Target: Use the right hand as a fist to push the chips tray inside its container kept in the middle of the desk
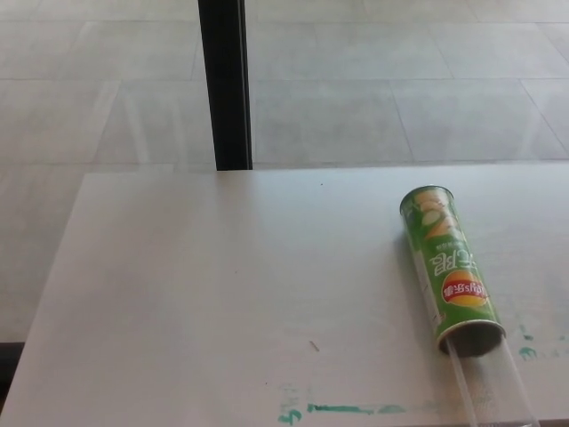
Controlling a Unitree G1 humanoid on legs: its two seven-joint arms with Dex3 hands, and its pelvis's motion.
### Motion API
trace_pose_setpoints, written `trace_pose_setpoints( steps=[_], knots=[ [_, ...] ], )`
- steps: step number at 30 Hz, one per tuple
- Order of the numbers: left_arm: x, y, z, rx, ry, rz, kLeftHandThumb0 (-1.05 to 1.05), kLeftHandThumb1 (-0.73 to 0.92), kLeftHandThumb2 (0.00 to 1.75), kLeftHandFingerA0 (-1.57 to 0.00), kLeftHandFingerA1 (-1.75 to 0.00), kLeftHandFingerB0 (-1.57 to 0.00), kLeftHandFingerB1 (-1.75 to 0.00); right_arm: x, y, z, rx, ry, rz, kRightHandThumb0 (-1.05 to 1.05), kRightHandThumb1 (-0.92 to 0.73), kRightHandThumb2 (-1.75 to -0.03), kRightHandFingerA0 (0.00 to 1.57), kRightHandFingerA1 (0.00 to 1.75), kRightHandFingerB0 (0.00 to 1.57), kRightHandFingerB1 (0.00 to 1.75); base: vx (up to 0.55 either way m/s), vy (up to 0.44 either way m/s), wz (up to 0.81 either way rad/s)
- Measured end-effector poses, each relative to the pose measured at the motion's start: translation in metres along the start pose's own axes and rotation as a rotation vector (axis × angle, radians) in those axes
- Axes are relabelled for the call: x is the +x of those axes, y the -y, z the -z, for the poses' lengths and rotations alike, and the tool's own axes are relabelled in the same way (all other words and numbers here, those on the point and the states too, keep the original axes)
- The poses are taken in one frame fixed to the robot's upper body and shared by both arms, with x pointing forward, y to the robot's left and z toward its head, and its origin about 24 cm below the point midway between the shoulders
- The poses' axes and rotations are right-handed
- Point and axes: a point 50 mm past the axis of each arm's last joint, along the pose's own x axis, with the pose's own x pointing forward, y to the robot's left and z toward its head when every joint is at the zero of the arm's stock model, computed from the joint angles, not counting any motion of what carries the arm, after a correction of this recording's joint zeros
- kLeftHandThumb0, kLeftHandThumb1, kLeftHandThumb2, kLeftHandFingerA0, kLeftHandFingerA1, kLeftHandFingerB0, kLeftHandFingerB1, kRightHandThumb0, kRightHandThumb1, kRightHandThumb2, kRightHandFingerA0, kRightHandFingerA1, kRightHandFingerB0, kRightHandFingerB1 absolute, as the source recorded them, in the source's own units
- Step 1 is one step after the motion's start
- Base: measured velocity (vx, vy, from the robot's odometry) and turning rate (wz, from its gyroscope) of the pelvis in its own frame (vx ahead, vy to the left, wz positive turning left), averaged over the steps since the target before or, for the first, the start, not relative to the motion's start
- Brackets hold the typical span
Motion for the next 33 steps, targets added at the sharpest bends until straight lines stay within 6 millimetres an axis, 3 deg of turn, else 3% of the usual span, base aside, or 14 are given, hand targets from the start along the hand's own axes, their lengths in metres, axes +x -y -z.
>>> trace_pose_setpoints(
  steps=[6,7,8,19,21,22,23,24,27,29,30,31,32,33],
  knots=[
    [0.000,-0.001,0.002,-0.005,-0.007,-0.002,-0.69,0.86,0.66,-0.57,-0.62,-0.43,-0.45,-0.024,-0.032,-0.013,0.016,0.023,-0.254,-0.59,-0.82,-0.65,0.63,0.55,0.43,0.44,0.00,0.000,0.00],
    [0.000,-0.001,0.002,-0.005,-0.007,-0.002,-0.66,0.67,1.04,-0.53,-0.68,-0.38,-0.57,-0.029,-0.036,-0.014,0.011,0.019,-0.291,-0.61,-0.80,-0.64,0.67,0.55,0.48,0.45,0.00,0.000,0.00],
    [0.000,-0.001,0.002,-0.006,-0.008,-0.002,-0.68,0.87,0.65,-0.58,-0.62,-0.44,-0.46,-0.034,-0.039,-0.015,0.007,0.017,-0.327,-0.61,-0.79,-0.64,0.68,0.55,0.53,0.45,0.00,0.000,0.00],
    [-0.001,-0.003,0.005,-0.001,-0.016,-0.005,-0.68,0.86,0.65,-0.57,-0.61,-0.43,-0.44,-0.062,-0.046,-0.013,-0.034,-0.005,-0.579,-0.58,-0.78,-0.63,0.80,0.60,0.63,0.46,0.00,0.000,0.00],
    [-0.001,-0.002,0.005,-0.001,-0.016,-0.004,-0.67,0.68,1.05,-0.54,-0.69,-0.37,-0.57,-0.065,-0.046,-0.013,-0.052,-0.009,-0.627,-0.59,-0.79,-0.64,0.80,0.62,0.64,0.45,0.00,0.000,0.00],
    [-0.001,-0.002,0.005,0.000,-0.016,-0.004,-0.68,0.87,0.65,-0.57,-0.66,-0.42,-0.46,-0.066,-0.046,-0.013,-0.059,-0.008,-0.647,-0.59,-0.80,-0.64,0.80,0.61,0.65,0.44,0.00,0.000,0.00],
    [-0.001,-0.002,0.005,0.001,-0.016,-0.004,-0.68,0.87,0.65,-0.57,-0.66,-0.42,-0.46,-0.066,-0.046,-0.014,-0.069,-0.007,-0.668,-0.59,-0.80,-0.64,0.80,0.61,0.65,0.44,0.00,0.000,0.00],
    [-0.001,-0.002,0.005,0.001,-0.016,-0.004,-0.67,0.68,1.05,-0.53,-0.68,-0.36,-0.57,-0.067,-0.046,-0.014,-0.084,-0.007,-0.697,-0.61,-0.78,-0.64,0.82,0.59,0.66,0.45,0.00,0.000,0.00],
    [-0.001,-0.002,0.005,0.003,-0.017,-0.003,-0.66,0.68,1.05,-0.51,-0.67,-0.36,-0.56,-0.070,-0.046,-0.016,-0.131,-0.008,-0.780,-0.57,-0.79,-0.64,0.83,0.60,0.64,0.47,0.00,0.000,0.00],
    [-0.001,-0.002,0.005,0.003,-0.017,-0.003,-0.68,0.86,0.66,-0.56,-0.60,-0.42,-0.45,-0.072,-0.046,-0.017,-0.154,-0.010,-0.824,-0.55,-0.76,-0.63,0.84,0.59,0.65,0.49,0.00,0.000,0.00],
    [-0.001,-0.002,0.005,0.003,-0.017,-0.003,-0.66,0.68,1.04,-0.52,-0.67,-0.35,-0.57,-0.073,-0.046,-0.017,-0.173,-0.011,-0.865,-0.56,-0.75,-0.62,0.86,0.59,0.66,0.48,0.00,0.000,0.00],
    [-0.001,-0.002,0.005,0.002,-0.016,-0.003,-0.68,0.88,0.66,-0.58,-0.60,-0.44,-0.46,-0.074,-0.047,-0.018,-0.186,-0.013,-0.893,-0.55,-0.74,-0.63,0.86,0.57,0.66,0.47,0.00,0.000,0.00],
    [-0.001,-0.002,0.005,0.003,-0.016,-0.002,-0.70,0.87,0.65,-0.59,-0.63,-0.45,-0.47,-0.075,-0.048,-0.018,-0.203,-0.014,-0.929,-0.53,-0.74,-0.62,0.87,0.58,0.66,0.48,0.00,0.000,0.00],
    [-0.001,-0.002,0.005,0.003,-0.016,-0.002,-0.67,0.68,1.06,-0.53,-0.67,-0.37,-0.57,-0.077,-0.049,-0.019,-0.219,-0.015,-0.961,-0.53,-0.74,-0.62,0.87,0.58,0.66,0.48,0.00,0.000,0.00]
  ],
)
